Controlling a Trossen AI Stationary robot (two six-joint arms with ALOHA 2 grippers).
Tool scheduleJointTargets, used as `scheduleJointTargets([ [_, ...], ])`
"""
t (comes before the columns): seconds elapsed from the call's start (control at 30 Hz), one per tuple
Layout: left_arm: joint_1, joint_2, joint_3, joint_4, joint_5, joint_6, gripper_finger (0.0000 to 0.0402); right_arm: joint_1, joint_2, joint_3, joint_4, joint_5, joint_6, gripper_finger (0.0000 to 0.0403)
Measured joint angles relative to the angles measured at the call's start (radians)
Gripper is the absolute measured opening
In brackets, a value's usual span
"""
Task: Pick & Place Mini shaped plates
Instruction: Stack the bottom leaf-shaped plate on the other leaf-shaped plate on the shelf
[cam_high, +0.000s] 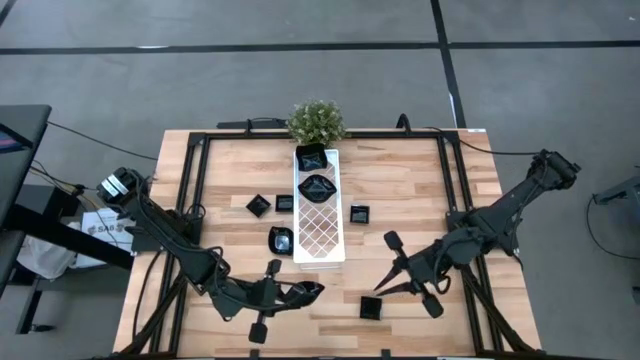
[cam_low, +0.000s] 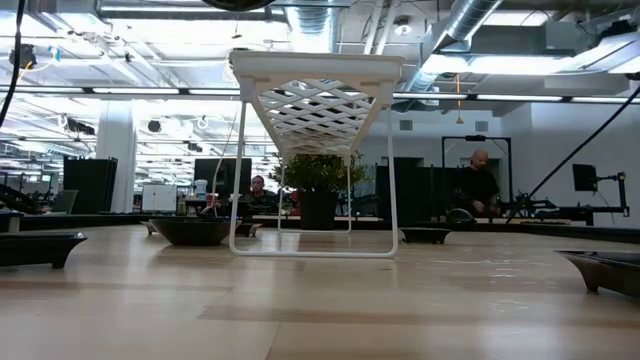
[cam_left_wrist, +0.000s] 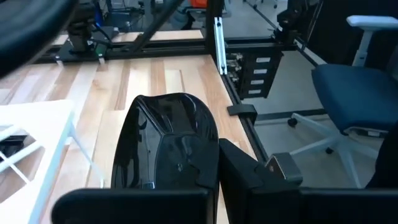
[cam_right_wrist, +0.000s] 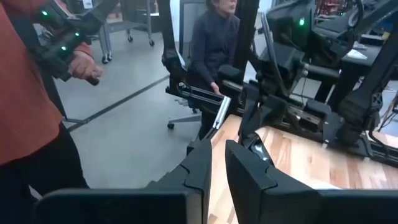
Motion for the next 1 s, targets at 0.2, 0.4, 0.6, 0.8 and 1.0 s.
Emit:
scheduleJointTargets([
  [0.2,0.000,0.000,0.045,0.005,-0.002,0.025,0.0008,-0.002,-0.003,0.000,-0.012,0.001,0.000,0.0042],
  [0.4,0.004,0.000,0.097,0.004,-0.038,0.156,0.0008,-0.002,-0.003,0.000,-0.014,0.001,-0.002,0.0042],
  [0.6,0.028,0.000,0.134,0.004,-0.075,0.237,0.0008,-0.002,-0.003,0.000,-0.036,0.003,-0.003,0.0042],
  [0.8,0.077,0.000,0.172,-0.029,-0.073,0.205,0.0008,-0.002,-0.003,0.000,-0.042,0.003,-0.003,0.0042],
  [1.0,0.127,0.001,0.238,-0.229,-0.028,0.207,0.0008,-0.021,-0.003,0.000,-0.045,0.003,-0.002,0.0042],
])
